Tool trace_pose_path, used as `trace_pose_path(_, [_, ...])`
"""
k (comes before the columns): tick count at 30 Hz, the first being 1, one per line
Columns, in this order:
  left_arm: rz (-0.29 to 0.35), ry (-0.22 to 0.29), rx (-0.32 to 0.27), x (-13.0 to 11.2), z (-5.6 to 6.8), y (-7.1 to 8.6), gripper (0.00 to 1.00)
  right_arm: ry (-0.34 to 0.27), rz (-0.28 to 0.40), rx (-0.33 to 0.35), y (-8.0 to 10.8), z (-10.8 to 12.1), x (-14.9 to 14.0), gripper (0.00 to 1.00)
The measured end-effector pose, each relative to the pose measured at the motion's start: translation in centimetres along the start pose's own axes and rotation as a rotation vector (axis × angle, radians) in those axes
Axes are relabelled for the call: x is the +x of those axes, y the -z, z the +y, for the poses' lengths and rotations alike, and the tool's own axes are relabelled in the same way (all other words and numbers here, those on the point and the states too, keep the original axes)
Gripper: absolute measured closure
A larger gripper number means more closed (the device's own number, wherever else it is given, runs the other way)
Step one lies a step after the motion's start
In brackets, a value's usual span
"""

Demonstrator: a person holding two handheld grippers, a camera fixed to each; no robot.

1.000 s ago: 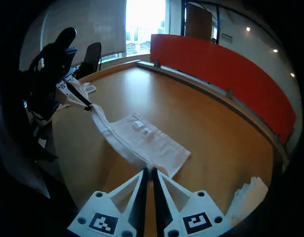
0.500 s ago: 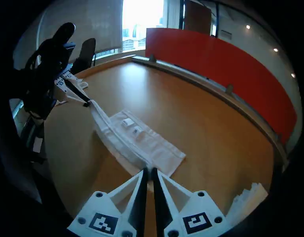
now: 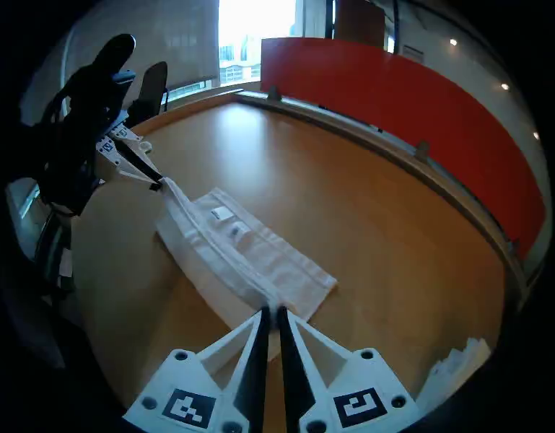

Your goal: Fold towel

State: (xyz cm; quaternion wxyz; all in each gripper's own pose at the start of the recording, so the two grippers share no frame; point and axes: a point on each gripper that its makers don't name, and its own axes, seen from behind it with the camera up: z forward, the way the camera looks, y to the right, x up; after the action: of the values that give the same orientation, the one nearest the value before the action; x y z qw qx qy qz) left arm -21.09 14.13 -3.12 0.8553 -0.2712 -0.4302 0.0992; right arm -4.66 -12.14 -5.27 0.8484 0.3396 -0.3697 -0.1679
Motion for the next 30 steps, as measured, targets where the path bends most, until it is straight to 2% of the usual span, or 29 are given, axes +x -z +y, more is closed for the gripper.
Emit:
trace_pose_path(9, [-0.018,-0.025,0.013,-0.6,-0.5,-1.9,0.85,-0.011,-0.026,0.007,-1.8,0.8,-0.8,0.90])
trace_pose_path(23, [-0.054,-0.026,0.035,-1.7,-1.8,-5.3,0.85,-0.048,-0.069,0.008,-4.3,1.7,-2.1,0.90])
trace_pose_path(30, [-0.056,-0.028,0.043,-1.6,-2.3,-6.1,0.84,-0.060,-0.075,-0.016,-5.4,2.4,-2.2,0.89])
